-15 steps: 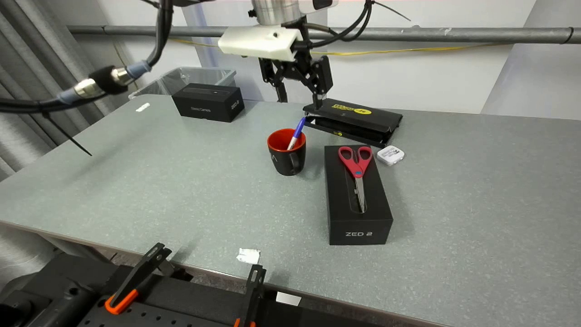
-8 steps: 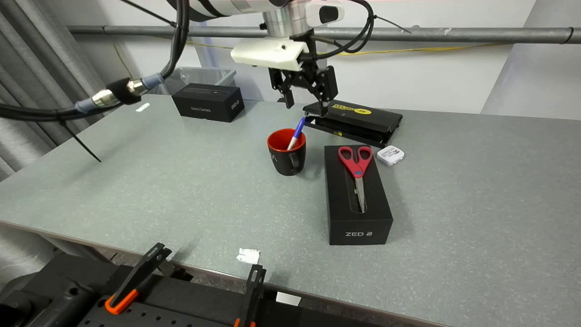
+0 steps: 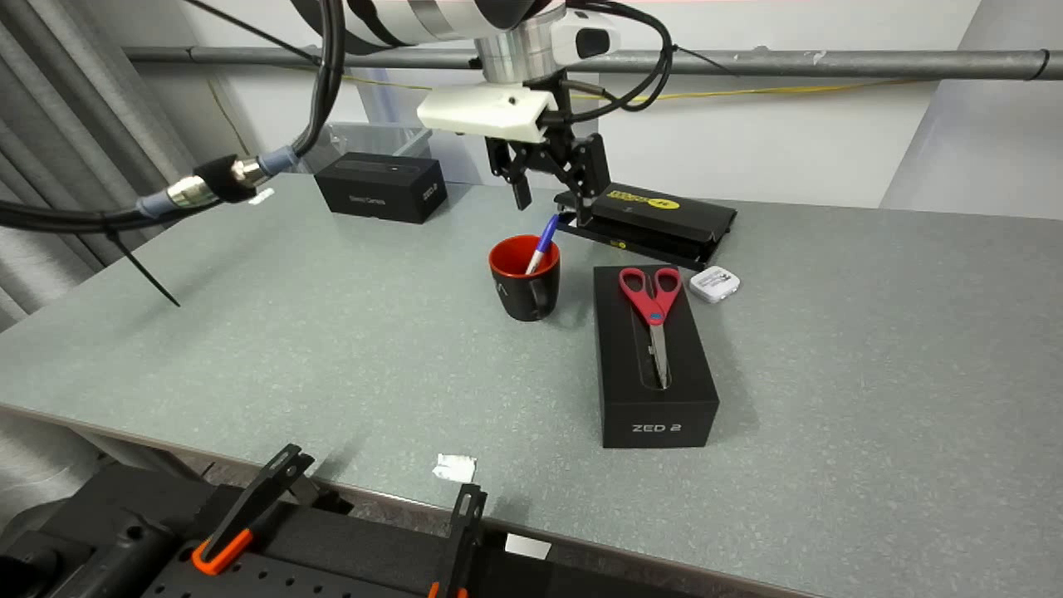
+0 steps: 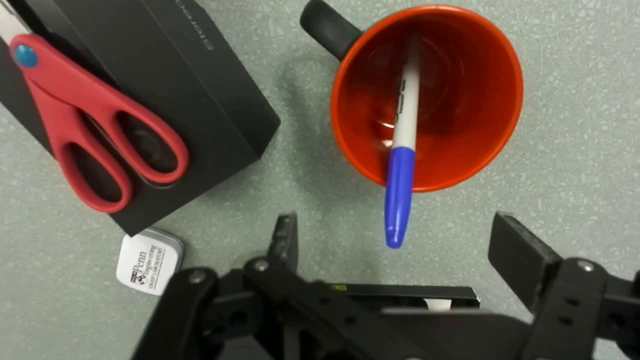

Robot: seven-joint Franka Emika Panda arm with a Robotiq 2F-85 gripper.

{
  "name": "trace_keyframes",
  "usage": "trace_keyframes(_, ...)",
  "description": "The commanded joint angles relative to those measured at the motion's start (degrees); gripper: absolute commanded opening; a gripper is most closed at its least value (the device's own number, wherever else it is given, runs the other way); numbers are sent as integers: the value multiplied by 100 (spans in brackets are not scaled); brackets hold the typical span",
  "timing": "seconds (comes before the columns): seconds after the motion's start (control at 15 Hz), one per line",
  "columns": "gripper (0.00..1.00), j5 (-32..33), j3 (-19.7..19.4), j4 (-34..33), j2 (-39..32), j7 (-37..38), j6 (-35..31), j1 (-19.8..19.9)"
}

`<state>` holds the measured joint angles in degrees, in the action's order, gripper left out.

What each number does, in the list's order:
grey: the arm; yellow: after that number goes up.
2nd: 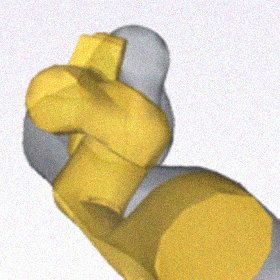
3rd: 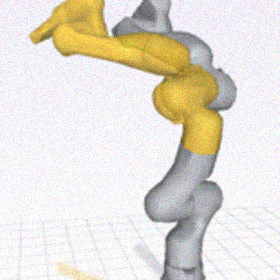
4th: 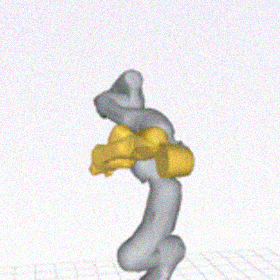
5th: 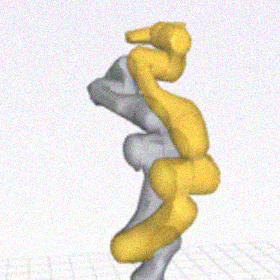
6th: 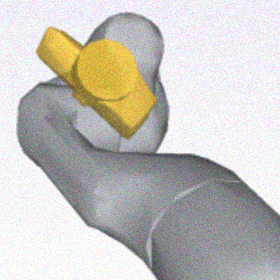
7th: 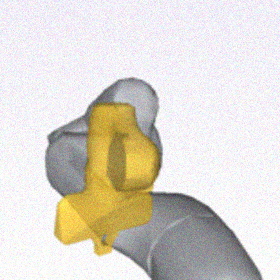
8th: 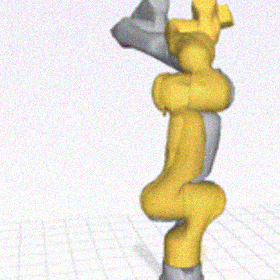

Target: Take the marker out of the black cup and put it on the table

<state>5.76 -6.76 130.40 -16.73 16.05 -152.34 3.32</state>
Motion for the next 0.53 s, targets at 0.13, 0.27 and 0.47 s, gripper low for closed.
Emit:
trace_keyframes(0.13,86,279,-229,-87,-282,207,-26,-339)
trace_keyframes(0.27,71,263,-260,-84,-307,197,-35,-378)
trace_keyframes(0.47,48,298,-322,2,-211,175,-67,-430)
